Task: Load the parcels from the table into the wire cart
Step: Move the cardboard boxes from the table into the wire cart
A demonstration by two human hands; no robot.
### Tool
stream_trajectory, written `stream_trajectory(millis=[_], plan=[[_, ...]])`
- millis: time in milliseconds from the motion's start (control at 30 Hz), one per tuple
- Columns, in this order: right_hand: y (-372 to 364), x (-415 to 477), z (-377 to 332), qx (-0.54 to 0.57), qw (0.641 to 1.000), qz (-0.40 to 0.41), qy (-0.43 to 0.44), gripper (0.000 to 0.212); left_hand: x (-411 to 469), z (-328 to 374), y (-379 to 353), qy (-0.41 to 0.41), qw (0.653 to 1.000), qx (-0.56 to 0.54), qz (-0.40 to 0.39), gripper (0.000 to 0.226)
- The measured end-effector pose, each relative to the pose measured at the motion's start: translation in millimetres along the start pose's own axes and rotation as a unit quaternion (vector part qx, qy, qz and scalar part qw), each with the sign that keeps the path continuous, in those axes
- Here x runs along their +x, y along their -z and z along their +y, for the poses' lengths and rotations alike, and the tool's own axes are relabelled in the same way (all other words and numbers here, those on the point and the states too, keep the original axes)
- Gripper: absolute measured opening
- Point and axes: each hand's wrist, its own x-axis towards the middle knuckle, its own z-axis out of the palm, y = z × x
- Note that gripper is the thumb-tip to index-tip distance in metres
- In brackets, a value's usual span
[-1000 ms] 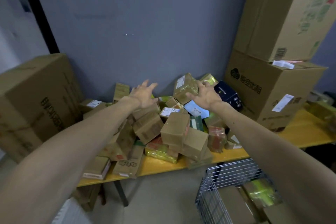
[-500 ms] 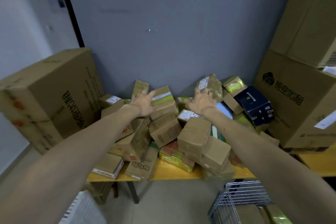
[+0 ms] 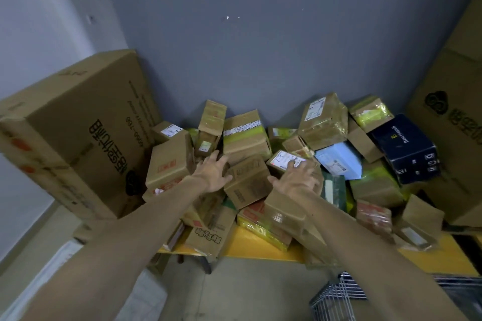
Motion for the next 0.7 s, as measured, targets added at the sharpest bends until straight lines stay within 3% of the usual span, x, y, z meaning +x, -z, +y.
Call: stream_trajectory(millis=[333, 567, 700], plan=[[-39, 28, -13, 0.001, 0.997, -0.053, -0.056, 0.092, 44, -9, -52, -0.021, 0.998, -0.012, -0.064, 0.069], [-41, 37, -6, 0.006, 0.998, -0.027, -0.061, 0.098, 58, -7, -56, -0.050, 0.996, -0.009, -0.076, 0.066], [-36, 35, 12, -0.002, 0.999, 0.025, -0.041, 0.090, 64, -3, -59, -0.057, 0.995, -0.017, -0.085, 0.067]])
